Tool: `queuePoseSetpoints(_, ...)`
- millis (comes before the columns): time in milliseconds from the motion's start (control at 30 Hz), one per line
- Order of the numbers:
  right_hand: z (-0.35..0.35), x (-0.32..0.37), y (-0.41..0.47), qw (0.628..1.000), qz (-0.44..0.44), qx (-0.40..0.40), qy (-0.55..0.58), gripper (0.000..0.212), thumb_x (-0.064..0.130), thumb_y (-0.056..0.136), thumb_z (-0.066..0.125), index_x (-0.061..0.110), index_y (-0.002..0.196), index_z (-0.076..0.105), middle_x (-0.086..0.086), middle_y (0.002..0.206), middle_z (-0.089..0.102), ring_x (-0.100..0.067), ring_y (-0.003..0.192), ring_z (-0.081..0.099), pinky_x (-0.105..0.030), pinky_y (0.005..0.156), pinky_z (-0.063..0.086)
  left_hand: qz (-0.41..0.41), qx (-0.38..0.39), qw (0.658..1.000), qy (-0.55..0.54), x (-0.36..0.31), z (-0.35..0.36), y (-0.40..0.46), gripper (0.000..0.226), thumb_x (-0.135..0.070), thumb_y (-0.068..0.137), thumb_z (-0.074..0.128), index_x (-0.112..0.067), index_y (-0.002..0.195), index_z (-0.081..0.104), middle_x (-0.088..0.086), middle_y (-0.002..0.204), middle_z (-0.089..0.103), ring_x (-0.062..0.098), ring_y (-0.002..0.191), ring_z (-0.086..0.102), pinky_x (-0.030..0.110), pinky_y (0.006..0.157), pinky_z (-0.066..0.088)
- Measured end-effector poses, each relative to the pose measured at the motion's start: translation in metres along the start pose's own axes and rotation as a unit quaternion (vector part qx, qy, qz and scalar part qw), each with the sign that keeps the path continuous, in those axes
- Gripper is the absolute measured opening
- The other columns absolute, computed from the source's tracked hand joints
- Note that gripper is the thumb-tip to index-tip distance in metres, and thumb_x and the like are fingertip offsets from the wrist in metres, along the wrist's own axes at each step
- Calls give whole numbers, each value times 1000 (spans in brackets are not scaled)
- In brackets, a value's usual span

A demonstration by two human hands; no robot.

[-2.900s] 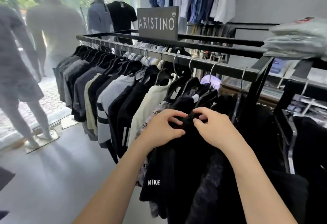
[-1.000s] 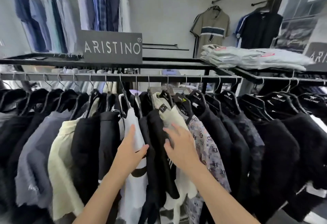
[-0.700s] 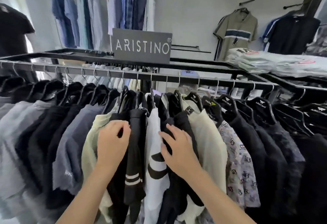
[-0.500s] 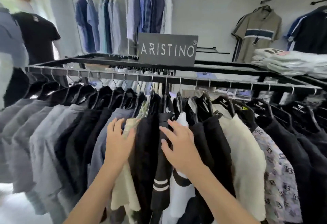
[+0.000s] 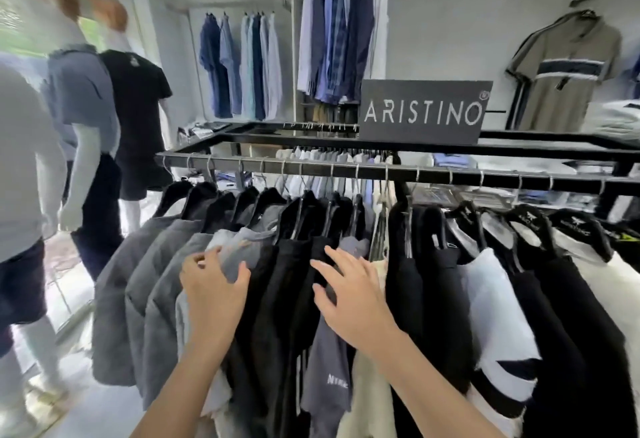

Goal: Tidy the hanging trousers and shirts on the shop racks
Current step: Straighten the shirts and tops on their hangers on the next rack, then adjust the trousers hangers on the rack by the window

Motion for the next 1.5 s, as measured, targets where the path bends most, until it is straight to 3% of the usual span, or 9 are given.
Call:
queuePoseSetpoints(133,0,-10,-1,993,65,-70,-76,39,43,91,44,29,117,68,12,124,62,-7,125,50,-34,99,37,-45,90,993,-58,9,5,16,46,-46,84,64,-27,123,52,-2,104,63,18,95,61,31,84,44)
queuePoseSetpoints(233,-6,-15,-1,982,120,-103,-105,38,45,91,44,28,114,69,15,111,65,-7,113,56,-35,93,36,-34,165,977,-131,-1,31,10,27,-47,82,64,-36,106,57,-10,80,68,11,80,65,34,83,52)
queuePoseSetpoints(400,-7,13,16,978,115,-131,-110,35,38,86,57,24,115,69,9,108,66,-13,106,59,-41,98,39,-12,172,971,-168,5,30,8,21,-32,84,68,-36,104,61,-15,81,68,-1,68,59,24,70,50)
queuePoseSetpoints(533,13,56,40,994,23,-104,-27,36,28,87,60,22,121,66,3,122,63,-16,118,55,-39,103,38,91,-30,995,-4,35,-28,40,30,-38,83,60,-26,109,65,-4,113,62,22,107,56,43,89,46)
queuePoseSetpoints(700,47,129,76,995,-77,-16,66,39,25,85,61,20,124,64,-4,133,58,-21,126,51,-44,103,39,-22,108,991,79,91,-39,63,70,-62,76,64,-39,138,40,1,155,27,21,142,27,55,104,37)
queuePoseSetpoints(867,89,220,108,977,-130,54,161,45,27,88,57,21,133,57,-2,142,51,-20,132,43,-41,111,32,-41,104,986,-120,101,-73,69,36,-16,87,64,-28,120,57,-7,116,65,4,97,64,13,75,49)
queuePoseSetpoints(933,104,260,119,965,-152,75,202,44,30,92,53,22,136,53,1,145,46,-16,134,38,-37,113,28,-88,73,982,-151,120,-97,74,29,-9,88,61,-30,108,60,-17,96,68,-4,79,66,11,65,47)
queuePoseSetpoints(1167,165,428,120,873,-276,194,353,41,27,92,51,19,132,54,-1,138,52,-20,125,47,-40,107,36,-280,-143,930,-192,248,-217,43,19,-4,91,53,-12,105,64,10,101,71,20,76,71,43,70,60)
queuePoseSetpoints(1500,171,589,-40,619,-467,381,504,34,26,95,52,24,128,56,7,134,53,-12,127,45,-29,110,32,-363,-539,760,1,245,-391,-140,21,-8,94,48,-20,101,64,3,89,74,14,75,72,36,79,57)
Point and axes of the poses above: each hand's wrist, its own y-axis towards the middle knuckle, its own z-axis out of the palm, x = y × z, the point moved 7 cm from there along y, towards the middle knuckle
